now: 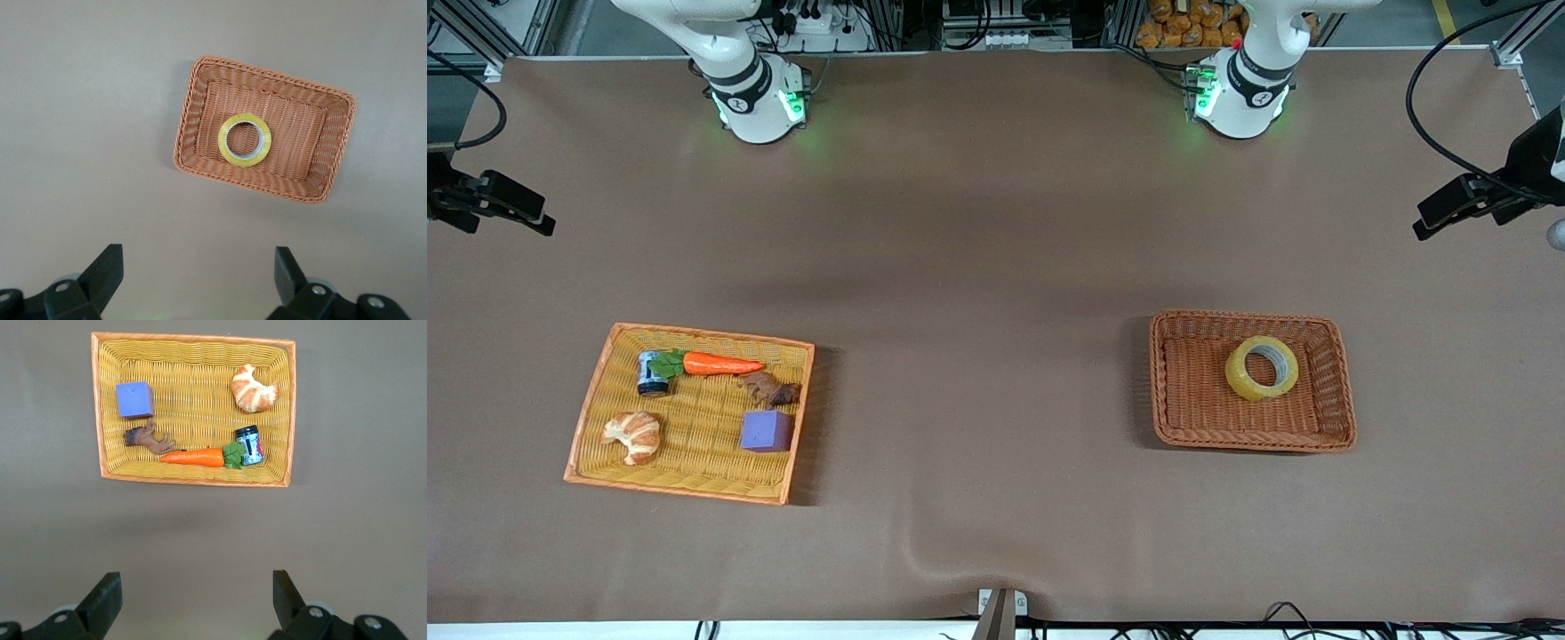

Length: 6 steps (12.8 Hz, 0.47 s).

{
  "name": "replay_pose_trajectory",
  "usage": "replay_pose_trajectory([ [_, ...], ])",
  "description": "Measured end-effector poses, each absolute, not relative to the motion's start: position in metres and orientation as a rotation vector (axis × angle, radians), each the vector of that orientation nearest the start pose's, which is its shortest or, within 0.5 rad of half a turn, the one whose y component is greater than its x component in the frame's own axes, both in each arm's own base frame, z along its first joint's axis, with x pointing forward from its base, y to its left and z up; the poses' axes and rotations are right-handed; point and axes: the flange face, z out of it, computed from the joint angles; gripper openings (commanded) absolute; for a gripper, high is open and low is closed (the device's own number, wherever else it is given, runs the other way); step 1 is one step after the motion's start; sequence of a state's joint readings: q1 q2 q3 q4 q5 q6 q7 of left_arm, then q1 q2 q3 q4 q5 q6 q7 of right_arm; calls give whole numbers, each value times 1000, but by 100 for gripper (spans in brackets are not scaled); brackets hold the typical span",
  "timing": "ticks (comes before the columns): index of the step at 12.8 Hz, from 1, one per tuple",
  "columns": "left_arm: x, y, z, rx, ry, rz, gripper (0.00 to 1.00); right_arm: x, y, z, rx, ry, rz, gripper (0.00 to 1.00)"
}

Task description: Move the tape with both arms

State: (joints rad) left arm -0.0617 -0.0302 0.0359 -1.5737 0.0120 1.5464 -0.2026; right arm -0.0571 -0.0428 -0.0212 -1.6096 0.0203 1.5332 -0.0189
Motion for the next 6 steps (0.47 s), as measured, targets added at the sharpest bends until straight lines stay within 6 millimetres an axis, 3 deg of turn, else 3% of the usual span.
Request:
replay_pose_trajectory([
  [3, 541, -15, 639, -3128, -123, 8, 100, 536, -36, 626, -3118, 81, 51, 100],
  [6, 540, -24, 640, -3129, -85, 10, 100, 536, -36, 626, -3117, 80, 52, 100],
])
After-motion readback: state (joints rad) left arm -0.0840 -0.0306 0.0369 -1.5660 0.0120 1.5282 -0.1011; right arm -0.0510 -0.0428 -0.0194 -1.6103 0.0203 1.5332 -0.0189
